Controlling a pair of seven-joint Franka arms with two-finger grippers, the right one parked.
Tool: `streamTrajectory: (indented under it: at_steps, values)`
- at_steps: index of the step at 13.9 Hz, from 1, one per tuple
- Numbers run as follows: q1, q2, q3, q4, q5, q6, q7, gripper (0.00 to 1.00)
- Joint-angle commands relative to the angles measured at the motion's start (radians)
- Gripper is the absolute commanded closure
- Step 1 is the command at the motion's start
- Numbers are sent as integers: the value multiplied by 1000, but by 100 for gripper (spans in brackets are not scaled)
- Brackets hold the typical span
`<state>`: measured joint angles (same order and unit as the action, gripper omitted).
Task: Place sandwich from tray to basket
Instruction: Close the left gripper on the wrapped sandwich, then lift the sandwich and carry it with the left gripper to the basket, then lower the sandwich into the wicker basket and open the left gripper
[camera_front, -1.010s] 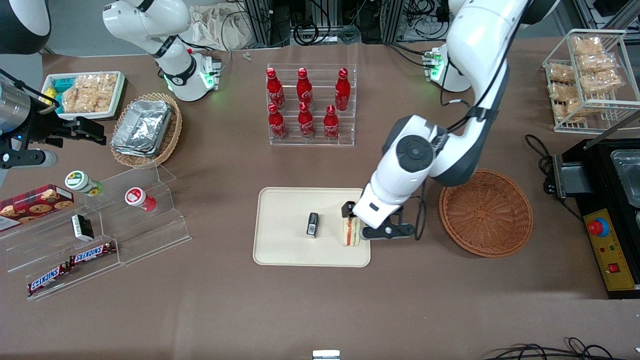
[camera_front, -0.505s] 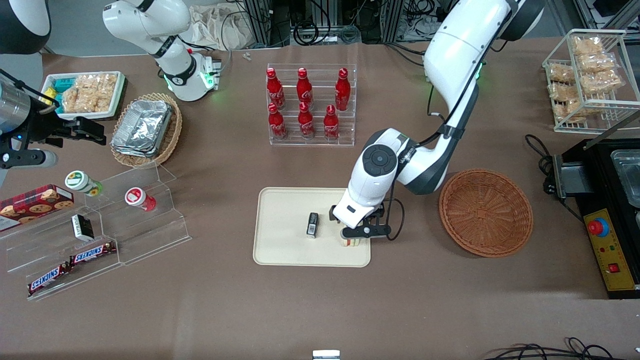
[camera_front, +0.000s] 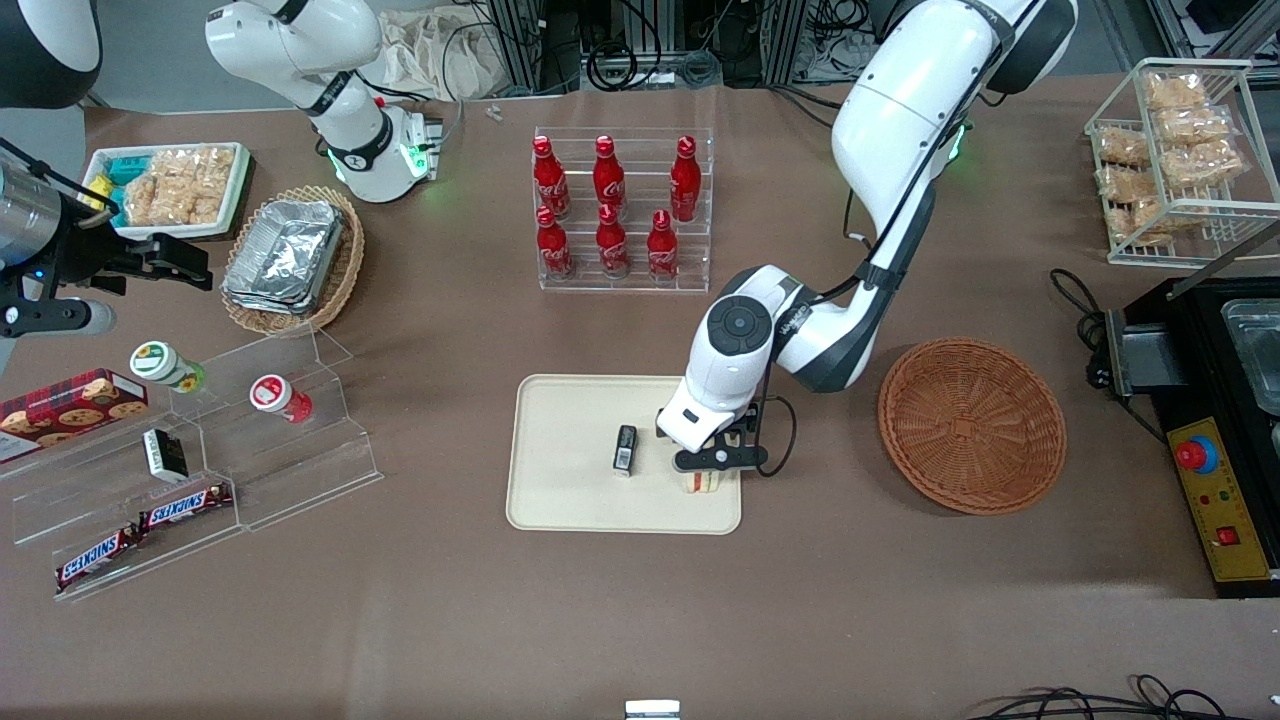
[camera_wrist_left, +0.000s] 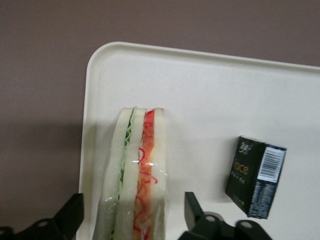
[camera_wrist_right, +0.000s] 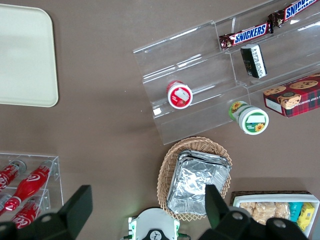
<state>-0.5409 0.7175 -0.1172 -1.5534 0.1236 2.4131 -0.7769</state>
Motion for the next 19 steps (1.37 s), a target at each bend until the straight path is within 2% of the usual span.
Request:
streamTrajectory:
  at_steps: [1,3,4,5,8,13,19]
  values:
    - [-13,-10,16,-24,27,26,-31,51]
    - [-8,-16,16,-22,27,20,-25,87]
    - [-4,-26,16,-21,27,8,-22,97]
    - [-2,-47,16,-17,27,-27,-19,100]
    - [53,-137,14,-13,22,-118,-19,100]
    - [211,-280,11,-30,5,-284,-54,100]
    - [438,-279,10,-34,-24,-361,-254,100]
